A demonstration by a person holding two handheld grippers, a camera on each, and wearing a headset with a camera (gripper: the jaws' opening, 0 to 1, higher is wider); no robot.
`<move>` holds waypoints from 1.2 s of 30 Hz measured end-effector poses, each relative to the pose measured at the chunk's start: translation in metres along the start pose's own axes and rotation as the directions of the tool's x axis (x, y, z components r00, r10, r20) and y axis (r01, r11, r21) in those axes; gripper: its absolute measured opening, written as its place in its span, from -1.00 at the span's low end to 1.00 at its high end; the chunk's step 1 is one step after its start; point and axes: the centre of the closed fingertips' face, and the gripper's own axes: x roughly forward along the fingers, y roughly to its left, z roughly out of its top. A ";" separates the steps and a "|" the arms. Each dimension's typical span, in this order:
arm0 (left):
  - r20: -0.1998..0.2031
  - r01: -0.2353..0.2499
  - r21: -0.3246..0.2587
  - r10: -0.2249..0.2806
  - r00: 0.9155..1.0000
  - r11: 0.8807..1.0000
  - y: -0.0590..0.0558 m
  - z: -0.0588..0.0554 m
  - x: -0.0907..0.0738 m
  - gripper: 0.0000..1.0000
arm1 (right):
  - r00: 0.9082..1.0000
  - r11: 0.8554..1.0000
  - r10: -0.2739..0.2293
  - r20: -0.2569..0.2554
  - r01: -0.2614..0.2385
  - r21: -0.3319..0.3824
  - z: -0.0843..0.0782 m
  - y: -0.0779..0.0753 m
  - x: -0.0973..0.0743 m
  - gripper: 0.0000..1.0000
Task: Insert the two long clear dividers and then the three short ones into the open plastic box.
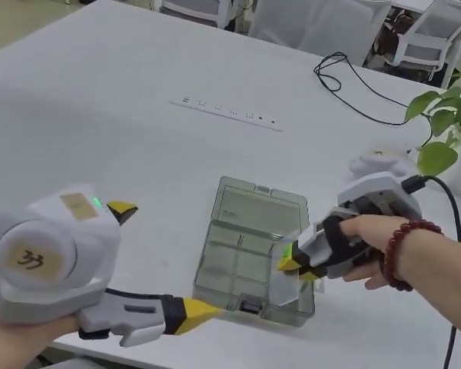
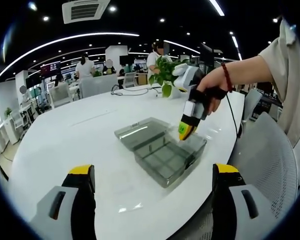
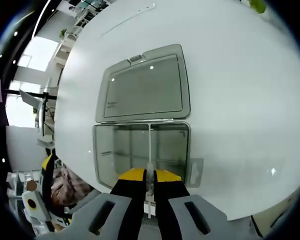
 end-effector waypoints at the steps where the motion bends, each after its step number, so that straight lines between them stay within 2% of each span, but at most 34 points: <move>1: -0.001 0.001 0.001 -0.001 1.000 1.000 0.000 0.000 0.000 0.99 | 1.000 1.000 0.003 -0.001 -0.003 0.001 0.000 0.001 0.000 -0.87; 8: -0.002 0.002 0.001 -0.002 1.000 1.000 0.000 -0.001 0.000 0.99 | 1.000 1.000 -0.007 -0.004 0.007 -0.004 0.005 -0.002 0.002 -0.87; 12: -0.001 -0.002 -0.002 0.002 1.000 1.000 0.001 -0.001 0.000 0.98 | 0.998 0.996 -0.058 0.007 0.059 -0.073 0.006 -0.001 0.003 -0.87; 13: -0.002 -0.003 -0.004 0.003 1.000 1.000 0.001 -0.001 0.000 0.98 | 0.996 0.990 -0.086 0.013 0.087 -0.114 0.008 -0.002 0.003 -0.87; 15: -0.004 -0.007 -0.006 0.007 1.000 1.000 0.002 -0.001 0.000 0.98 | 0.994 0.982 -0.108 0.021 0.110 -0.155 0.009 -0.001 0.004 -0.87; 20: -0.004 -0.014 -0.011 0.014 1.000 1.000 0.003 -0.002 -0.001 0.97 | 0.983 0.949 -0.178 0.041 0.182 -0.257 0.012 -0.001 0.008 -0.87; 23: -0.003 -0.015 -0.011 0.015 1.000 1.000 0.003 -0.002 -0.002 0.96 | 0.976 0.927 -0.210 0.063 0.220 -0.304 0.013 0.000 0.011 -0.87; 26: -0.005 -0.020 -0.011 0.020 1.000 1.000 0.004 -0.002 -0.003 0.96 | 0.969 0.911 -0.237 0.067 0.246 -0.331 0.012 0.001 0.014 -0.86; 36: -0.007 -0.027 -0.019 0.026 1.000 0.999 0.002 -0.004 -0.007 0.96 | 0.964 0.905 -0.251 0.083 0.264 -0.333 0.010 -0.001 0.018 -0.86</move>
